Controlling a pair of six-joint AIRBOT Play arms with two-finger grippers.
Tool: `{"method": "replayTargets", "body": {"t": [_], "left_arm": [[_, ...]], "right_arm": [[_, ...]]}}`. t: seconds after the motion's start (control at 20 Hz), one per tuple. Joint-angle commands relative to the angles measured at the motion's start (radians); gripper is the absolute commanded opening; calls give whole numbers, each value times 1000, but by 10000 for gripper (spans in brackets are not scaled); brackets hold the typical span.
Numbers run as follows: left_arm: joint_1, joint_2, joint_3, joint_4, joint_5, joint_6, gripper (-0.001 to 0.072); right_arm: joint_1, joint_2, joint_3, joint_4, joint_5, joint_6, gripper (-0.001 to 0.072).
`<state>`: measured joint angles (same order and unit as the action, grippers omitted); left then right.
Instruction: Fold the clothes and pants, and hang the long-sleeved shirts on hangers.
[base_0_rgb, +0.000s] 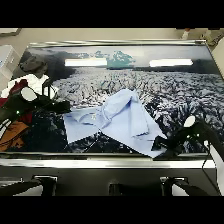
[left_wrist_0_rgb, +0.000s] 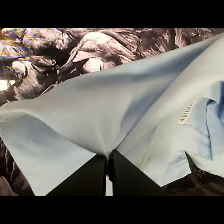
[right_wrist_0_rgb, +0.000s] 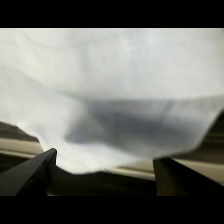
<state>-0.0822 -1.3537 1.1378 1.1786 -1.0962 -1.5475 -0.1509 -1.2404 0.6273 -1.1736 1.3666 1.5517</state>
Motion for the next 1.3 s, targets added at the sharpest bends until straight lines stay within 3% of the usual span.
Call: {"method": "replayTargets", "body": {"t": [0.0, 0.05, 0.1, 0.25, 0.45, 0.6, 0.7, 0.8, 0.95, 1.25], "left_arm": [[4, 4, 0, 0, -13, 24, 22], [4, 11, 0, 0, -11, 40, 22], [4, 22, 3, 0, -11, 49, 22], [6, 76, 64, 0, -3, 87, 22], [49, 216, 350, 0, 89, 66, 21], [159, 315, 622, 16, 184, -103, 21], [257, 383, 729, 98, 135, -256, 21], [311, 451, 727, 116, 8, -278, 21], [295, 490, 724, 100, -219, -254, 21], [278, 583, 724, 98, 0, -240, 21]], "right_arm": [[-1, 13, -73, 148, -177, 6, 604], [-1, 14, -72, 192, -203, 2, 392], [-1, 15, -63, 230, -215, -1, 63], [-1, 44, 67, 273, -175, -56, 49], [-3, 198, 545, 151, -201, -101, 50], [-3, 323, 975, -46, -350, -101, 51], [-3, 411, 1141, -124, -404, -89, 51], [-3, 503, 1176, -134, -387, -31, 51], [-3, 559, 1176, -147, -245, 2, 51], [-3, 551, 1176, -236, -181, 1, 51]]}}
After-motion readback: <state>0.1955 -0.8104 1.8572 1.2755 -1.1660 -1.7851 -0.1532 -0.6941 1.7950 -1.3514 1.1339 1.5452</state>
